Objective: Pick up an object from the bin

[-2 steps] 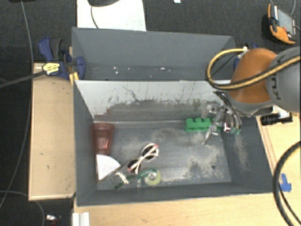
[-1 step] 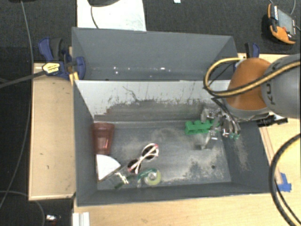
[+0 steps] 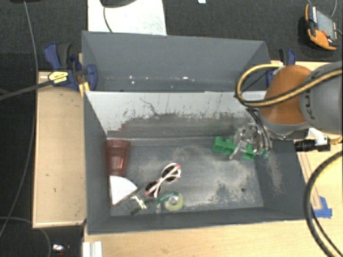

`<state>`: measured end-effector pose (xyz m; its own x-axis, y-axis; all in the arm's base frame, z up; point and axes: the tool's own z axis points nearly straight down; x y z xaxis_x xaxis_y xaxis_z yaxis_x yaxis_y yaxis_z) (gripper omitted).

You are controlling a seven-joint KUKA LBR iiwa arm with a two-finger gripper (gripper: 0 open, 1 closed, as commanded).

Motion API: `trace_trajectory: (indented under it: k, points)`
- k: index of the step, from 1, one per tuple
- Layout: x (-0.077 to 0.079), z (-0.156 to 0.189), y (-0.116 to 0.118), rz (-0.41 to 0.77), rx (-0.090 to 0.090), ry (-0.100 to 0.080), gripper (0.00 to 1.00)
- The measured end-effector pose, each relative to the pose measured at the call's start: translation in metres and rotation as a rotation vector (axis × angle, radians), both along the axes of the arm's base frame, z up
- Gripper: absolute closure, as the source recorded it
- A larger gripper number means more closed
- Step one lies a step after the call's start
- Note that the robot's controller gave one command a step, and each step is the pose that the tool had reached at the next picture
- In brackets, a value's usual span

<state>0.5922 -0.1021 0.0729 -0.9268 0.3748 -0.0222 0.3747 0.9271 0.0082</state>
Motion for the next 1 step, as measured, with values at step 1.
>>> trace_trajectory:
  k: [1]
  points:
    - [0.0000,0.0000,0.0000,0.001,0.000,0.000,1.00]
